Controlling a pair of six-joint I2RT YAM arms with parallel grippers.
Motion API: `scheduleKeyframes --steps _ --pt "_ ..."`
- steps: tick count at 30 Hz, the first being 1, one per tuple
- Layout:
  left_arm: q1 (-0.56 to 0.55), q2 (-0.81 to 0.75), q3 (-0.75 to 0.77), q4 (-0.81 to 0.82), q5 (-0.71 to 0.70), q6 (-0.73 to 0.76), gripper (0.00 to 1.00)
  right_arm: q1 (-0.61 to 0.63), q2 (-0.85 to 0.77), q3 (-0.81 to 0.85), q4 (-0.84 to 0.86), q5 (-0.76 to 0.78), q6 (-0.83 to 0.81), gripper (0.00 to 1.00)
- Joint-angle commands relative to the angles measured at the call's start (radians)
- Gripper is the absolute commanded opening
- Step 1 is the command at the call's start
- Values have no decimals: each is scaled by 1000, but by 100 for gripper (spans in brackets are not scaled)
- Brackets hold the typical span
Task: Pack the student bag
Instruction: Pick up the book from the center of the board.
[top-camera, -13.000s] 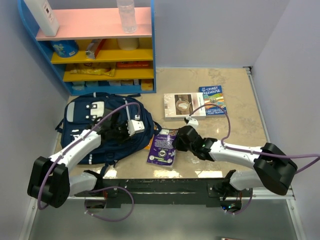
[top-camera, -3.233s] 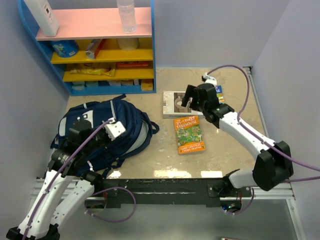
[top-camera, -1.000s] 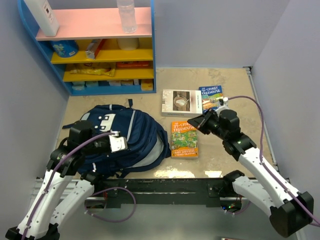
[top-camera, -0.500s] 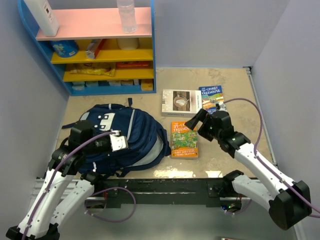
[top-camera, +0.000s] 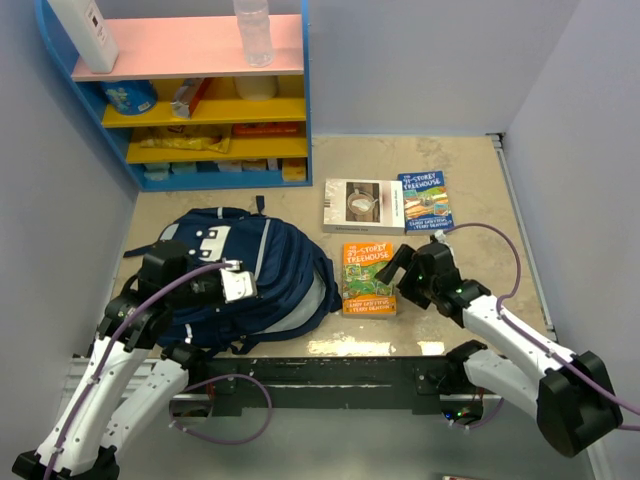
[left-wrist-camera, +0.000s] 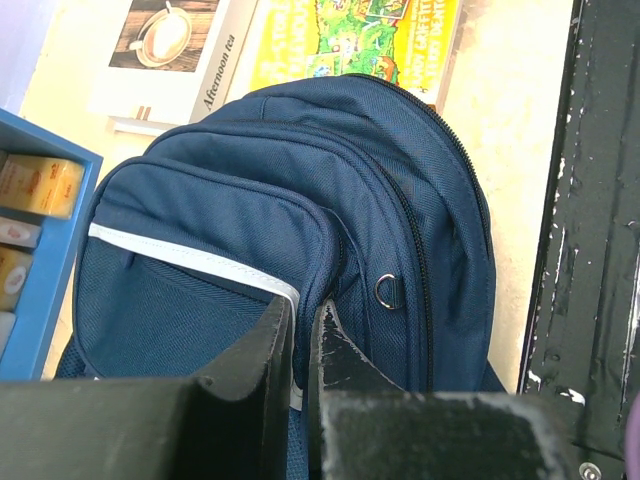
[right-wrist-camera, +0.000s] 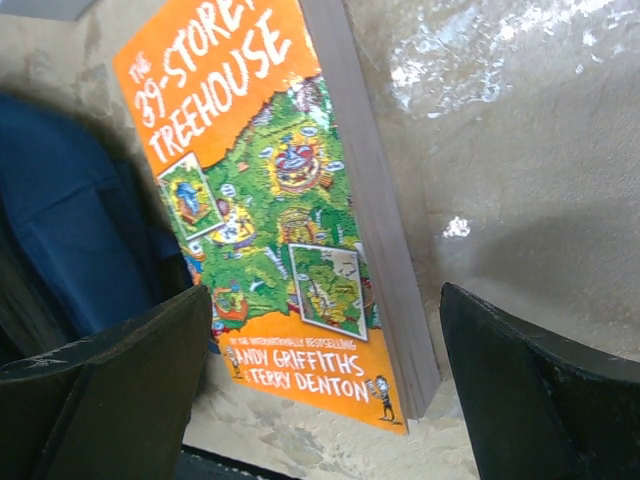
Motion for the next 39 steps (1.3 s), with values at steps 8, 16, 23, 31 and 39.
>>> scheduleKeyframes --steps 8,16,23,31,39 --pt "-1 10 46 126 19 13 0 1 46 -18 115 -60 17 98" --pt "1 13 46 132 19 9 0 6 31 11 131 -88 24 97" --pt "1 9 43 133 21 2 0 18 45 19 163 -119 31 90" --pt "1 12 41 140 28 0 0 53 13 86 134 -102 35 86" --pt "1 7 38 140 27 0 0 87 62 68 198 -105 61 85"
